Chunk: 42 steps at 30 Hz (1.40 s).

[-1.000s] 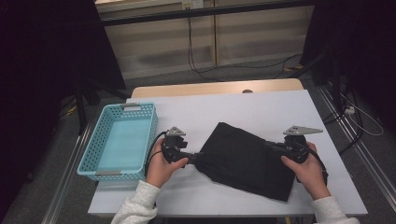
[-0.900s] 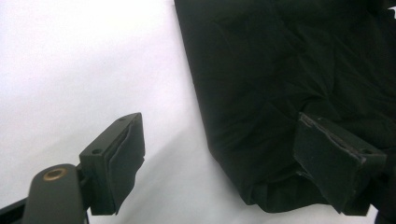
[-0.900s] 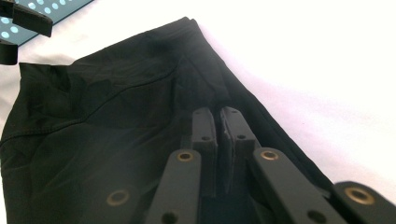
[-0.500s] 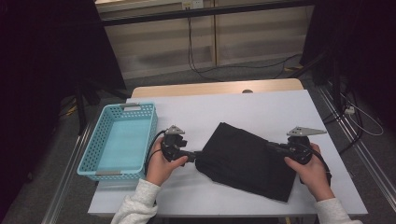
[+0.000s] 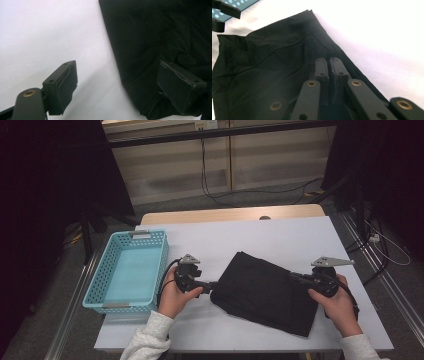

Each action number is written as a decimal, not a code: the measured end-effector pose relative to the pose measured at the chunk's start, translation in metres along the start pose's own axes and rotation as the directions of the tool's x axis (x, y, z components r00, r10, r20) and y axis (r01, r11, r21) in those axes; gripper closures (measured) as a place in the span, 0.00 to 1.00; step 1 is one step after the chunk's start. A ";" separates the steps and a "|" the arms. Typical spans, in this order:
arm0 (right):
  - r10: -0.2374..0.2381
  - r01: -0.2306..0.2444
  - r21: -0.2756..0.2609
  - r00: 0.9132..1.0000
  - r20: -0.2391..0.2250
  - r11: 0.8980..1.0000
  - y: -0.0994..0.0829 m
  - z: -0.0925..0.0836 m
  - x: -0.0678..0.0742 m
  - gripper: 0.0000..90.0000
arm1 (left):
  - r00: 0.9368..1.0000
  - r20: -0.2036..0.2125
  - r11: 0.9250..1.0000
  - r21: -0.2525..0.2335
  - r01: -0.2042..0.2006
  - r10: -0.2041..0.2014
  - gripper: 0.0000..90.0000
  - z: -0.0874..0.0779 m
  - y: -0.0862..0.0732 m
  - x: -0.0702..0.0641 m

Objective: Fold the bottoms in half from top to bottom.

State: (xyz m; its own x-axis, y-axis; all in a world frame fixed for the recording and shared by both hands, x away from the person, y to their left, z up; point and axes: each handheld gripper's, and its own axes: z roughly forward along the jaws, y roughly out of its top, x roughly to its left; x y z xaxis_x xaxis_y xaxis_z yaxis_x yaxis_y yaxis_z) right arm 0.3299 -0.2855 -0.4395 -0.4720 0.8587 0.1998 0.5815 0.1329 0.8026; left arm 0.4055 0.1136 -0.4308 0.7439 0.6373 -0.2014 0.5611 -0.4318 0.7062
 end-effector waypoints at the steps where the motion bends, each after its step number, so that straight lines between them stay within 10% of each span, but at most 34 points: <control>1: 0.000 0.000 0.001 1.000 -0.001 1.000 0.000 0.000 0.000 0.95 | 1.000 -0.001 1.000 0.001 -0.001 0.001 0.19 0.000 0.000 0.000; 42: 0.016 -0.016 -0.010 0.999 0.031 1.000 -0.012 -0.021 -0.007 0.96 | 0.999 0.027 1.000 0.010 -0.020 0.020 0.18 0.006 0.009 -0.005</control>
State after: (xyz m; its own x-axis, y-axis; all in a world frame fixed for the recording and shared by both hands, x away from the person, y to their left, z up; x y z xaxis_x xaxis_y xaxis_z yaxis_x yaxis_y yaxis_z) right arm 0.3122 -0.3031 -0.4393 -0.4416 0.8757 0.1954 0.5826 0.1142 0.8047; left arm 0.4087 0.1028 -0.4278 0.7647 0.6107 -0.2057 0.5494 -0.4510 0.7034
